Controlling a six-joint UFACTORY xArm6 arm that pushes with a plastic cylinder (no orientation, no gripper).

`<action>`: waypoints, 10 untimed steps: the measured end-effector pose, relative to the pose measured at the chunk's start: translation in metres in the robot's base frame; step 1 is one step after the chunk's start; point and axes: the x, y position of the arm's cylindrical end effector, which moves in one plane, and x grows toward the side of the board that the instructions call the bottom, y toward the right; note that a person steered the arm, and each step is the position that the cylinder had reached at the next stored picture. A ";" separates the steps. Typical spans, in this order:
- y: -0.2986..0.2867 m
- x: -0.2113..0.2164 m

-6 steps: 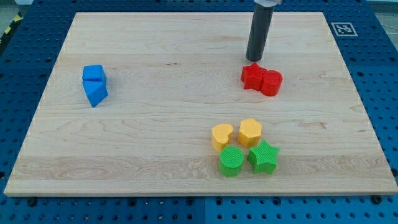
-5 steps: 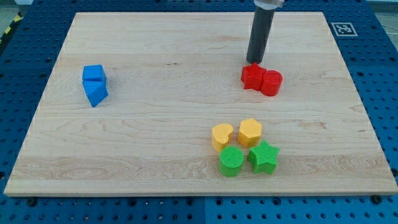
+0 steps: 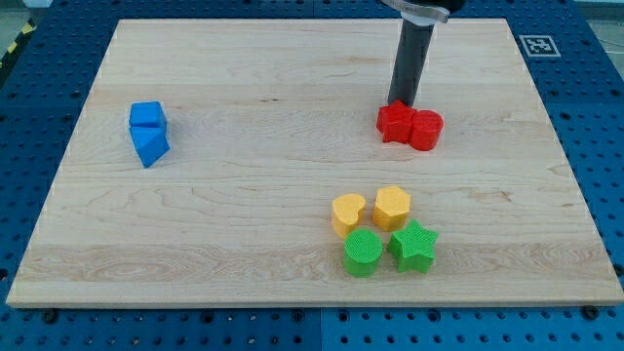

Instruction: Move the red circle bottom right to blue triangle

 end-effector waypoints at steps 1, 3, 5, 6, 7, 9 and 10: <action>0.023 -0.021; 0.072 -0.012; 0.073 0.021; 0.073 0.021; 0.070 0.021; 0.068 0.028; 0.064 0.034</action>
